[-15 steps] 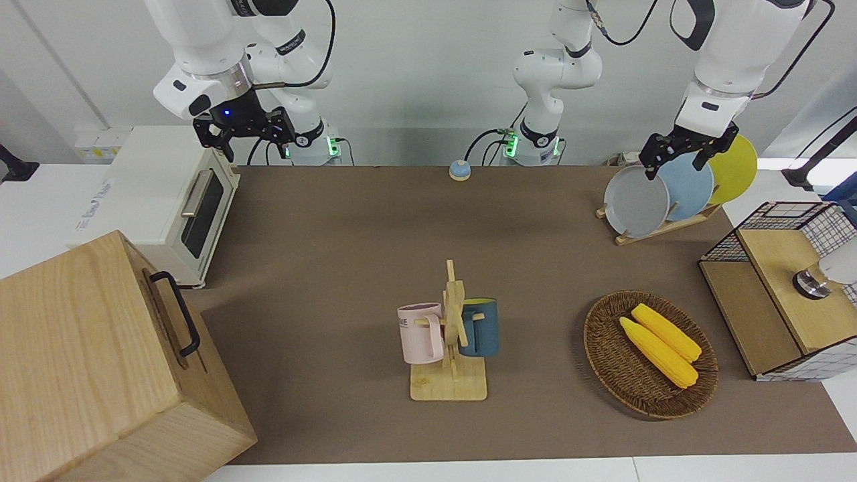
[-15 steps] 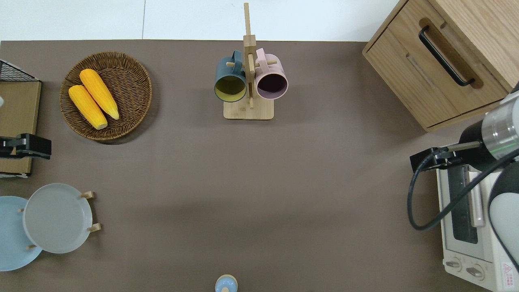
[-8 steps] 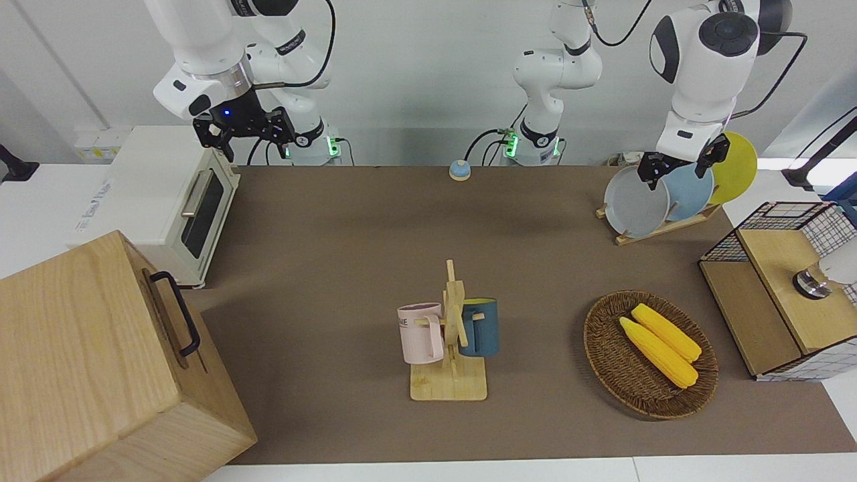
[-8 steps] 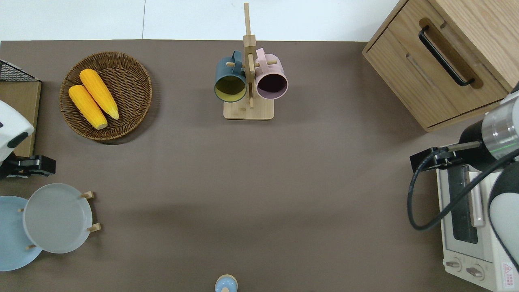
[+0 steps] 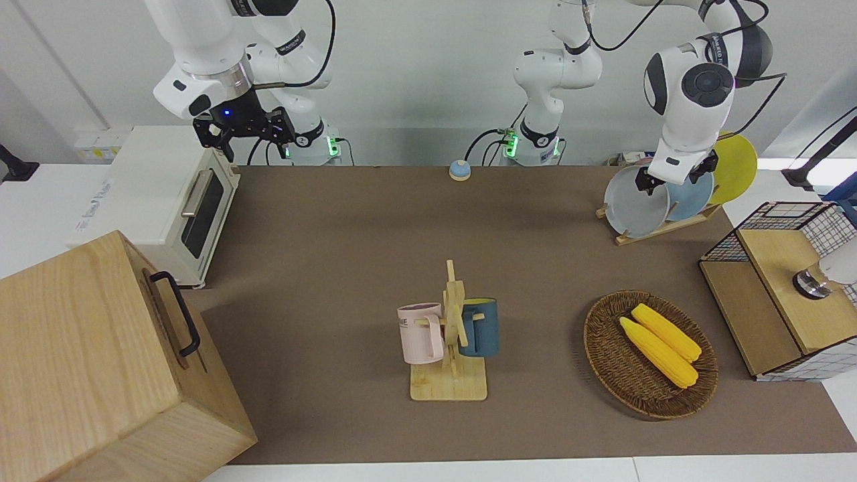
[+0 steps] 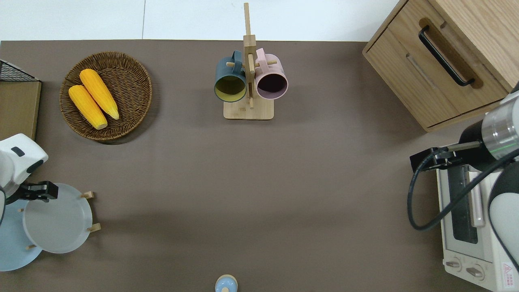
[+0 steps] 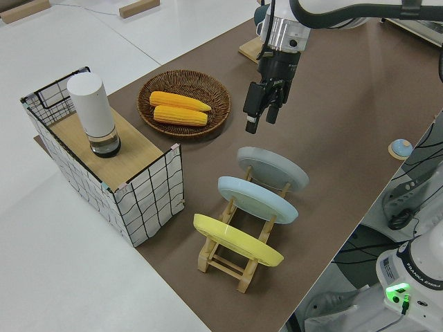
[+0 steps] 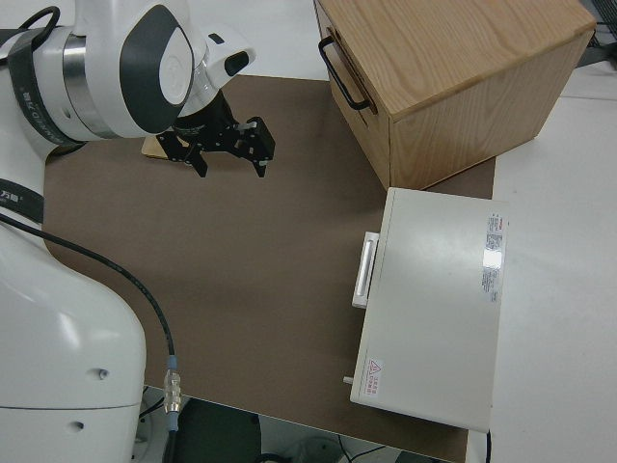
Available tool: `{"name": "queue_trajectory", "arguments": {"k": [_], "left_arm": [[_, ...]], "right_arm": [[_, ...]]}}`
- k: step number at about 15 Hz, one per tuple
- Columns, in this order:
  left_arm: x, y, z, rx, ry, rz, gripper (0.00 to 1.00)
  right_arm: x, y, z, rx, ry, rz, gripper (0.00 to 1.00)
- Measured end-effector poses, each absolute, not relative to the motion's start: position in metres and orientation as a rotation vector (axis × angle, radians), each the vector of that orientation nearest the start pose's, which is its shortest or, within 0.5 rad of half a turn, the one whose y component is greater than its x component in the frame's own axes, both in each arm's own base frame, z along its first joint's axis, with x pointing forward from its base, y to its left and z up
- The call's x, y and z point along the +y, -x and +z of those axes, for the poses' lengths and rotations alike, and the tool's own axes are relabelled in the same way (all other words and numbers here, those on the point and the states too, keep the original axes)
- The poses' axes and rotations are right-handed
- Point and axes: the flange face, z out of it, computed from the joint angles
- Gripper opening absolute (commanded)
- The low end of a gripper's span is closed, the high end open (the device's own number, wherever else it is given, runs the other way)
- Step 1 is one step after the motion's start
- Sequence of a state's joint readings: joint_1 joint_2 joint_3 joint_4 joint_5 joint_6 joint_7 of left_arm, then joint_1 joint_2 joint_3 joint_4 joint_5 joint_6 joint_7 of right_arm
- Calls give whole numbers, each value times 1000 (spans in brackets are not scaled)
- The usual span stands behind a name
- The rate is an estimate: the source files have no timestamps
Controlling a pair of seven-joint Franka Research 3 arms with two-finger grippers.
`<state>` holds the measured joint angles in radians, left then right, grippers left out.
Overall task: Pick gray plate from low plate rack and place it on table with left arm
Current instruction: 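Move the left gripper down to the gray plate in the low rack, then grasp the rim of the front gray plate with the left gripper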
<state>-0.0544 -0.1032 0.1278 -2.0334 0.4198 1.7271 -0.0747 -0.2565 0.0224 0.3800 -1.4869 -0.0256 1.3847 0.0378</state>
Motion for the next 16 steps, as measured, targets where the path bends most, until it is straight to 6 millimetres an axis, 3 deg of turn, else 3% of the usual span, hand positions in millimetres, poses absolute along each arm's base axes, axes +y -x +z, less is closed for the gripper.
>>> {"name": "queue_trajectory", "arguments": {"k": [4, 5, 10, 14, 16], "left_arm": [[91, -489, 458, -77, 2734, 357, 983], [95, -486, 453, -85, 2734, 374, 931], [108, -476, 437, -116, 2734, 438, 471], [109, -473, 432, -134, 2745, 456, 48], [109, -473, 432, -137, 2747, 458, 0]], "right_arm": [[61, -538, 637, -131, 3160, 192, 983], [61, -538, 637, -131, 3160, 192, 983], [61, -538, 637, -131, 3160, 192, 983], [61, -538, 637, -131, 3160, 192, 983], [61, -538, 637, -131, 3160, 192, 983]]}}
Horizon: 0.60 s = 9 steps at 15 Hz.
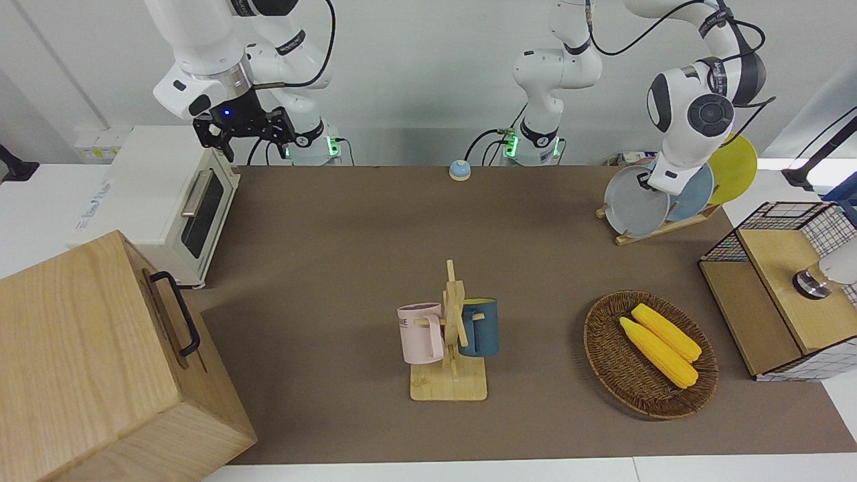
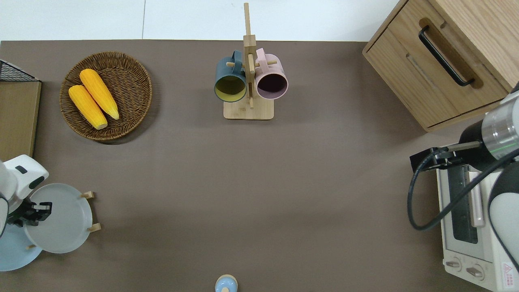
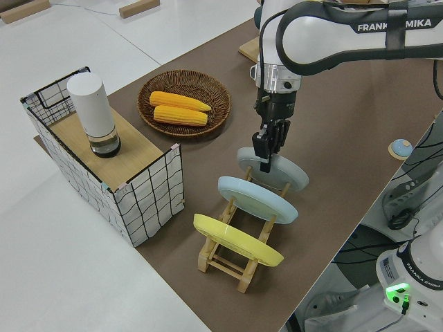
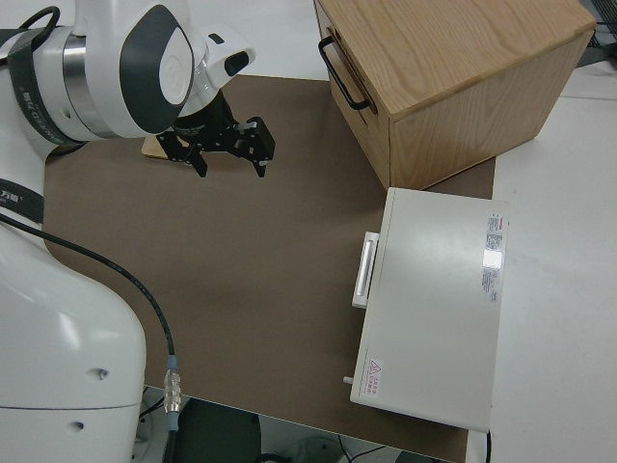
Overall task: Pick gray plate from low plate rack and place it on table with left arm
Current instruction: 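Grasp the rim of the front gray plate with the left gripper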
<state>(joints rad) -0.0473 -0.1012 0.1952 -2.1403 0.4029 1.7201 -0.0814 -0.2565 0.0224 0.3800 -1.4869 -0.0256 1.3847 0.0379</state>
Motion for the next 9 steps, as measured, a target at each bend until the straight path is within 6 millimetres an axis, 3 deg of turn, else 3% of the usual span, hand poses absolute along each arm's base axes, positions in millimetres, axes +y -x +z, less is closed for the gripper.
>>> {"name": "queue_trajectory", "arguments": {"k": [6, 9], "left_arm": [[105, -475, 440, -146, 2765, 441, 0], [102, -478, 456, -157, 2760, 443, 0]], "right_arm": [[61, -538, 637, -131, 3160, 192, 983], [61, -538, 637, -131, 3160, 192, 983]]}}
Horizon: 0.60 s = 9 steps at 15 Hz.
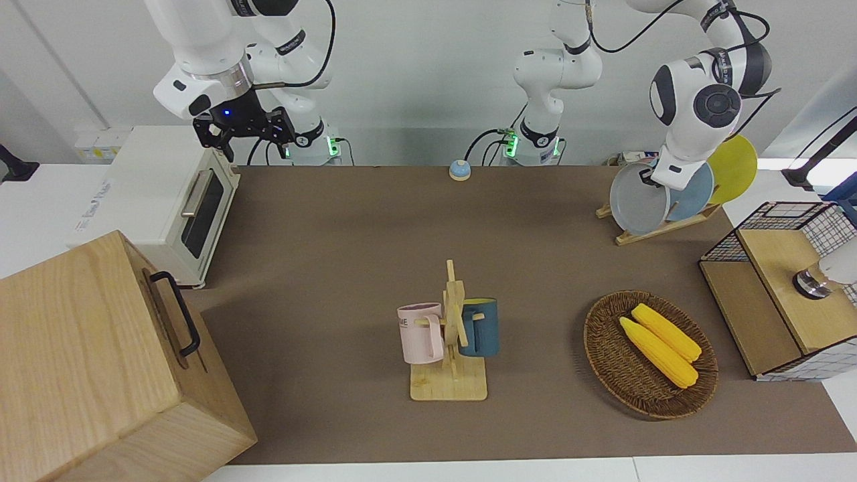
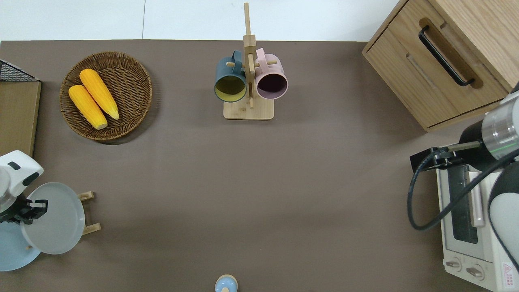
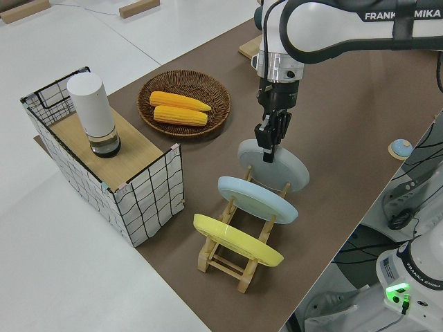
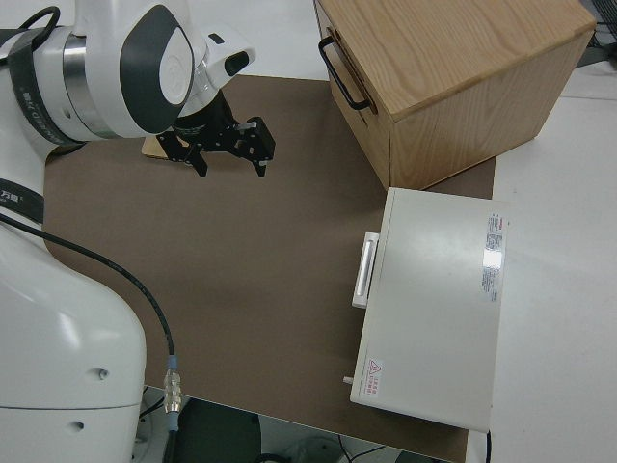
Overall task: Pick gray plate from low plate rack and place it on table with left arm
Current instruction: 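Grasp the rim of the front gray plate with the left gripper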
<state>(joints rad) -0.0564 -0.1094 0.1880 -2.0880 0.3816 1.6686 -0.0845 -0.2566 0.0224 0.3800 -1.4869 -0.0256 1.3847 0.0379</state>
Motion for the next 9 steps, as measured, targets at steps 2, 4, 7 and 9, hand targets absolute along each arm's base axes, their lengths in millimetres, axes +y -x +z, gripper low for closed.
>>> {"name": "queue_trajectory", "arguments": {"k": [2, 4, 7, 9], "left_arm": [[101, -479, 470, -172, 2752, 451, 0], [103, -480, 486, -191, 2749, 449, 0], [103, -480, 499, -205, 2747, 444, 0], [100, -482, 507, -203, 2750, 427, 0]], "right_arm": [[61, -538, 637, -131, 3160, 192, 983], [61, -538, 637, -131, 3160, 192, 983], [61, -538, 637, -131, 3160, 192, 983], [61, -538, 637, -131, 3160, 192, 983]]}}
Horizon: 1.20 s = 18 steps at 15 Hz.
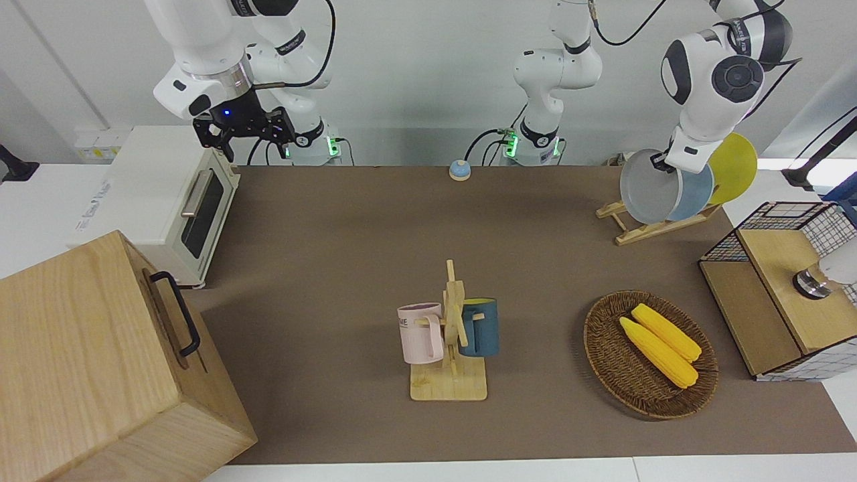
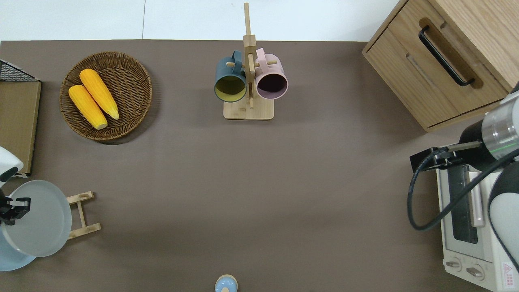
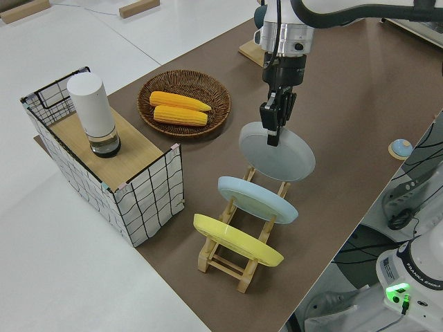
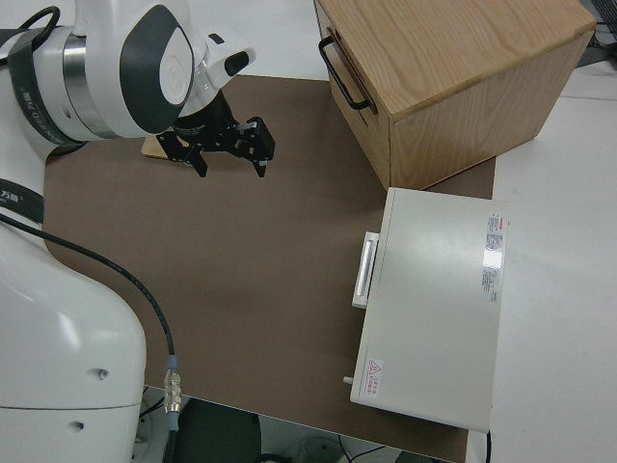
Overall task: Pick gray plate from low plate rack and place it on table with left arm
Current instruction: 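Grasp the rim of the front gray plate with the left gripper, then lift the gray plate out of the rack and carry it away from the rack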
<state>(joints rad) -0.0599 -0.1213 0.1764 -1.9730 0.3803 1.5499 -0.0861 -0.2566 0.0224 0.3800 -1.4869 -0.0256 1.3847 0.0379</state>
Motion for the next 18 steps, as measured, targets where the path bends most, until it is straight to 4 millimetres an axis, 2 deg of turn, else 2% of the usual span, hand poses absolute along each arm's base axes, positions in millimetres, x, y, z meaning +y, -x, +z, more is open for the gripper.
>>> {"name": "queue_trajectory", "arguments": {"k": [5, 9, 11, 14, 18], "left_arm": [[74, -492, 533, -269, 2989, 360, 0], [56, -500, 535, -311, 3160, 302, 0], [52, -504, 529, -326, 3205, 248, 0], [40, -507, 505, -321, 3235, 155, 0], [20, -496, 472, -340, 3298, 96, 0]], "right_arm": [[61, -538, 637, -131, 3160, 192, 983], [61, -538, 637, -131, 3160, 192, 983], [61, -538, 637, -131, 3160, 192, 983], [61, -538, 637, -131, 3160, 192, 983], [61, -538, 637, -131, 3160, 192, 983]]}}
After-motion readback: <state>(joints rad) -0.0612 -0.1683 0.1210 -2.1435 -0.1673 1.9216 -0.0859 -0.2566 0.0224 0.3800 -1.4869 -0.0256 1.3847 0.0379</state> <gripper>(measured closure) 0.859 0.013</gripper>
